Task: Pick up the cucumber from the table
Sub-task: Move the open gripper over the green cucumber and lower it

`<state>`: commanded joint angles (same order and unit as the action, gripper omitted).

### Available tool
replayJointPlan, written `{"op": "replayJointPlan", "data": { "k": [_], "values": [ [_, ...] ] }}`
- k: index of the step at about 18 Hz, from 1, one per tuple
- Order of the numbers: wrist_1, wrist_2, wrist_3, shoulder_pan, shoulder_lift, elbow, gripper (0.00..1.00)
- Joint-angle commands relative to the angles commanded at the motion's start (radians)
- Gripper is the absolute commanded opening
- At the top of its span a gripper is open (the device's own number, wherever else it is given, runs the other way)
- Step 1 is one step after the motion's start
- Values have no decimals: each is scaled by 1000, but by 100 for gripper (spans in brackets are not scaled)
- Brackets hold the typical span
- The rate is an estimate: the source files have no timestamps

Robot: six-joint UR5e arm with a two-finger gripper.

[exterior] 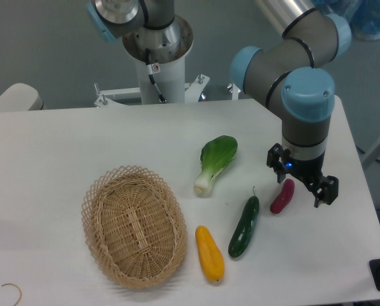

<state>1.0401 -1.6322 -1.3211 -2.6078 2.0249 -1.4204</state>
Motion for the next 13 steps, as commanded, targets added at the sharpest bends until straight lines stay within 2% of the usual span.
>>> {"op": "replayJointPlan", "data": {
  "k": [4,9,13],
  "values": [
    [-41,2,162,43,14,-31,100],
    [-69,-2,359,94,70,-35,100],
    [-80,-3,422,114,113,-52,100]
  ]
}}
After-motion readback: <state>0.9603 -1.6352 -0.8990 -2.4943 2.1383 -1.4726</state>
